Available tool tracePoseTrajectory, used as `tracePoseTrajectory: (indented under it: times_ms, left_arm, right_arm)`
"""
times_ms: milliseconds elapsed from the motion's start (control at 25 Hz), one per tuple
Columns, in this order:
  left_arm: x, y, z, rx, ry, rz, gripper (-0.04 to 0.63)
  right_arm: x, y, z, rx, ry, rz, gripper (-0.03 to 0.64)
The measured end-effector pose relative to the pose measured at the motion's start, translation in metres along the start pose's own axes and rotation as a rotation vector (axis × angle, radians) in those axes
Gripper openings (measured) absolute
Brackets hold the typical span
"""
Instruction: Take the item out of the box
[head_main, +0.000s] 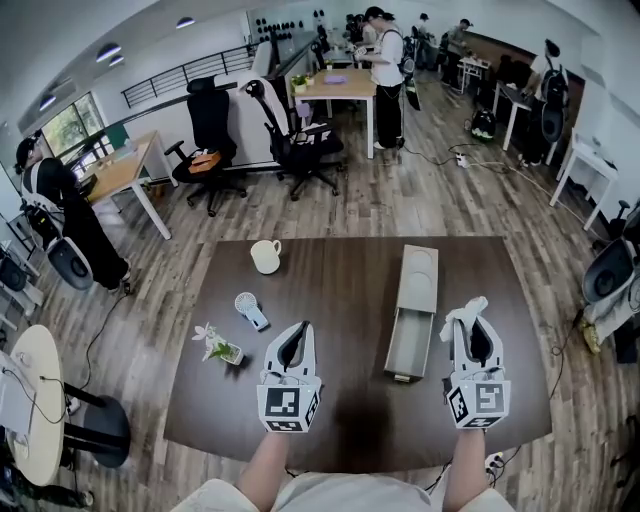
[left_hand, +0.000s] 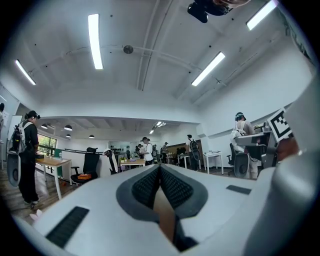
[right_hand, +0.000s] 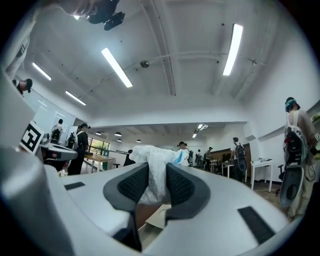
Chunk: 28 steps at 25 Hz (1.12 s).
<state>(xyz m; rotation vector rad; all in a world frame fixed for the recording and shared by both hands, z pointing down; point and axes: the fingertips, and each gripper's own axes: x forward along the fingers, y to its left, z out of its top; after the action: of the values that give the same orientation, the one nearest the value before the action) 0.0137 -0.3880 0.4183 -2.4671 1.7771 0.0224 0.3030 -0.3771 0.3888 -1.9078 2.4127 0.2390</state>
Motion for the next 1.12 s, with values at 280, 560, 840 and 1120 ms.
tracePoseTrajectory:
  times_ms: [280,560,840,1120]
  left_arm:
    - [-0.013,-0.009,0.005,0.002,-0.018,-0.010,0.002]
    - [-0.035,-0.015,0.001,0.003,-0.024,-0.018,0.002]
    - [-0.043,-0.015,0.007,-0.003,-0.031,-0.007,0.002]
    - [-0.042,-0.019,0.007,-0.008,-0.036,-0.007,0.002]
  right_arm:
    - [-0.033,-0.017,0.006,0.059,-0.043,-0.088,0.109]
    - [-0.058,-0.017,0.002,0.059,-0.041,-0.127,0.109]
    - [-0.065,-0.012,0.009,0.037,-0.041,-0.116,0.109]
    - [-0.066,-0.012,0.013,0.026,-0.045,-0.100,0.112]
